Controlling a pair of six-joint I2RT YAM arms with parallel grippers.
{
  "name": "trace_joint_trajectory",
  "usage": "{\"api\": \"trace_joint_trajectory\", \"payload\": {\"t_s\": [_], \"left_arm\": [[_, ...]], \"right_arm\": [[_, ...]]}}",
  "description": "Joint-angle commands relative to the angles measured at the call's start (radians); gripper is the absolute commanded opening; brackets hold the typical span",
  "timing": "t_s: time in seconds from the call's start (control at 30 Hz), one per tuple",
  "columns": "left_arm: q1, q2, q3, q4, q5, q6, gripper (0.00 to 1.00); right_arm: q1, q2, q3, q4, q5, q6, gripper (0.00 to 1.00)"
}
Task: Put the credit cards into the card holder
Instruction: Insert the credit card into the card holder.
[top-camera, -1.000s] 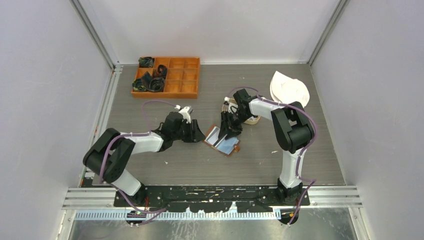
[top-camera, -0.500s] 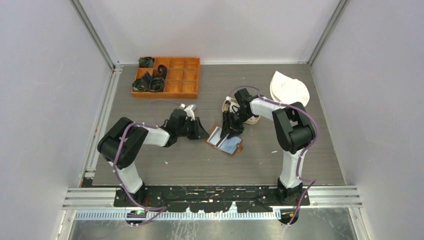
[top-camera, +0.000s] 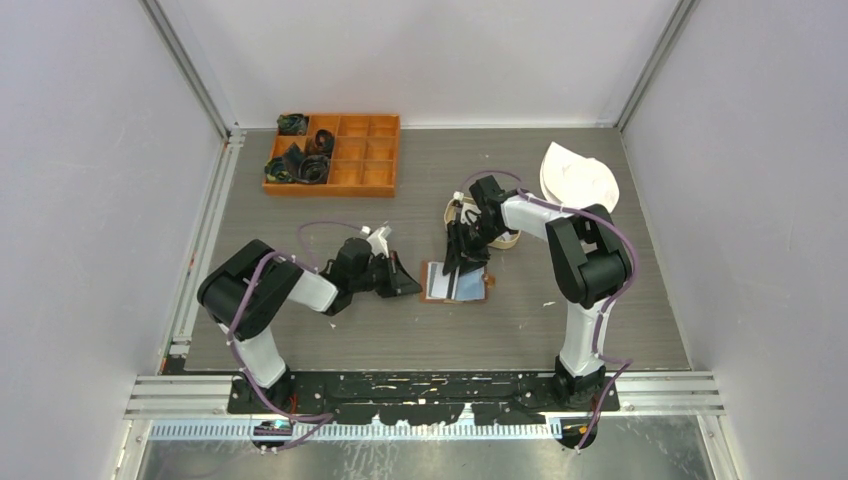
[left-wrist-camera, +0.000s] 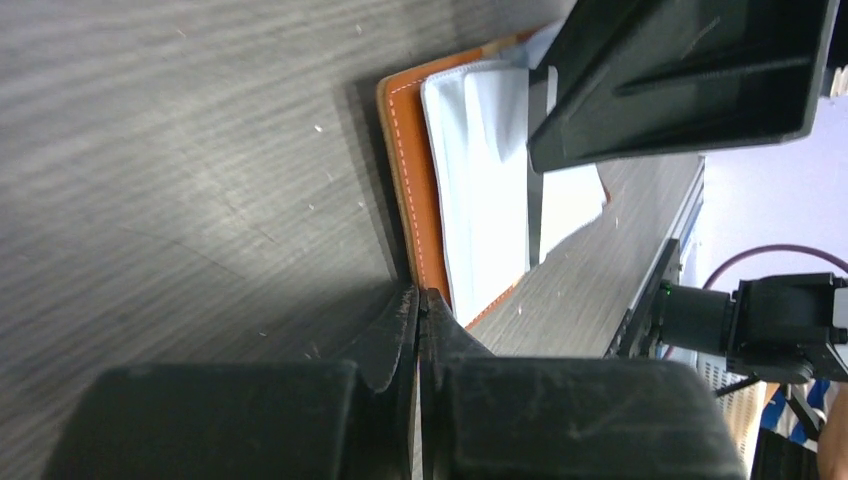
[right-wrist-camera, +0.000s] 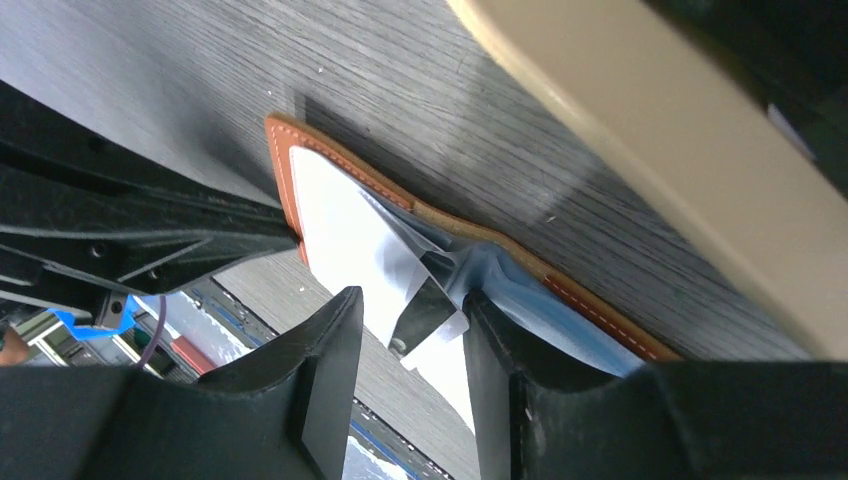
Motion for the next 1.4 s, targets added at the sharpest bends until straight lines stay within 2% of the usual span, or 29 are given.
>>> {"api": "trace_joint_trajectory", "payload": {"t_s": [0.0, 0.2, 0.5, 0.67, 0.77, 1.07, 1.37], "left_arm": [[-0.045, -0.007, -0.02, 0.095, 0.004, -0.041, 0.01], [-0.064, -0.044, -0.043, 0.106, -0.017, -0.056, 0.03], [-0.066, -0.064, -0.058, 0.105, -0.045, -0.067, 0.18], [-0.066, -0.06, -0.067, 0.106, -0.073, -0.072, 0.2], [-0.066, -0.049, -0.063, 0.115, -0.083, -0.084, 0.19], [-0.066, -0.035, -0.068, 0.139, -0.093, -0.104, 0.07], [-0.066, -0.031, -0.09, 0.171, -0.102, -0.115, 0.05]], "right_arm": [[0.025, -0.032, 0.022, 0.026, 0.051, -0.022, 0.47], [0.04, -0.034, 0.023, 0.027, 0.033, -0.028, 0.47], [0.087, -0.036, 0.019, 0.048, -0.016, -0.037, 0.47], [0.092, -0.04, 0.019, 0.054, -0.015, -0.04, 0.47], [0.103, -0.049, 0.01, 0.071, -0.009, -0.038, 0.47], [0.136, -0.065, -0.001, 0.116, 0.01, -0.021, 0.47], [0.134, -0.147, 0.01, 0.078, 0.208, -0.1, 0.47]]}}
